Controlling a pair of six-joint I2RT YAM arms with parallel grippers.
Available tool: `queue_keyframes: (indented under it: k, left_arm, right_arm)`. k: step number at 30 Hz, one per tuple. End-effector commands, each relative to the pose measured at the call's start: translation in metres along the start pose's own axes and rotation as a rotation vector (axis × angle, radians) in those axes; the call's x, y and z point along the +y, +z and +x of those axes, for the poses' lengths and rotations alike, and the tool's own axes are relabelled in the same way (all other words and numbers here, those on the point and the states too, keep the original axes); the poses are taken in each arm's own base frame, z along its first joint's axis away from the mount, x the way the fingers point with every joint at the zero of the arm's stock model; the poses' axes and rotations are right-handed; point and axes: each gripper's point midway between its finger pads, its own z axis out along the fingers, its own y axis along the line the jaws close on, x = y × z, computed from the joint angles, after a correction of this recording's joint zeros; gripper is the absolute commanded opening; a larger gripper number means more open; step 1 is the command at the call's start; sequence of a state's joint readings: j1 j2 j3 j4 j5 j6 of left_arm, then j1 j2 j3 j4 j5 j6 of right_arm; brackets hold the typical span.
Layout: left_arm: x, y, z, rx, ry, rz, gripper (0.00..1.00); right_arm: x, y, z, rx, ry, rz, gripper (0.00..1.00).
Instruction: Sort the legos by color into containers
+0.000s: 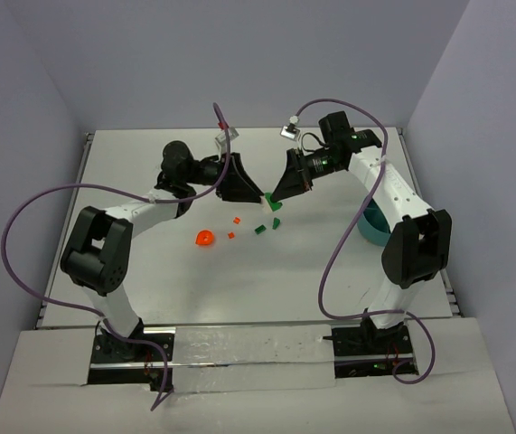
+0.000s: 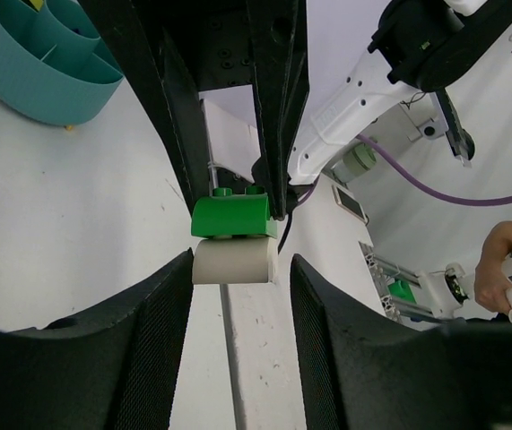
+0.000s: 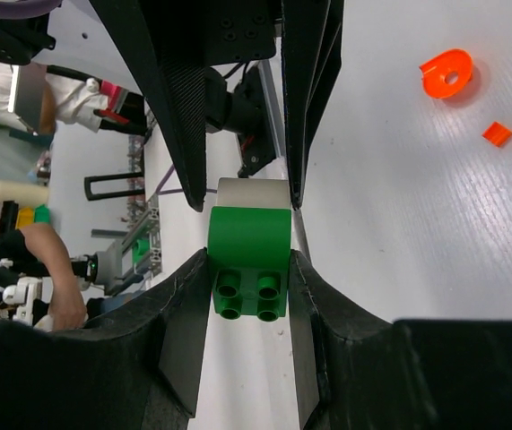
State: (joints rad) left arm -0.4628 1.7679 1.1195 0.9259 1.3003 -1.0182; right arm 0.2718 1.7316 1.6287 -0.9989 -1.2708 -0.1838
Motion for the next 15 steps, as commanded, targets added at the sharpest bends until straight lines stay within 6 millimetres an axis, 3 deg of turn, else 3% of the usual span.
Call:
queue_keyframes:
  k: [1, 8, 12, 15]
  left_arm:
    - [-0.015, 0.008, -0.001, 0.059, 0.063, 0.044, 0.54]
    - [-0.005, 0.013, 0.003, 0.078, 0.029, 0.005, 0.63]
    - [-0.003, 0.014, 0.003, 0.081, 0.031, 0.002, 0.57]
    - [-0.003, 0.014, 0.003, 0.082, 0.033, 0.003, 0.45]
  right_arm:
    - [0.009, -0.010, -0.012, -0.036, -0.115, 0.047, 0.00]
    - [0.010, -0.009, -0.010, -0.034, -0.143, 0.068, 0.00]
    - [0.010, -0.009, -0.009, -0.032, -0.147, 0.074, 0.00]
    - [0.010, -0.009, -0.009, -0.029, -0.147, 0.075, 0.00]
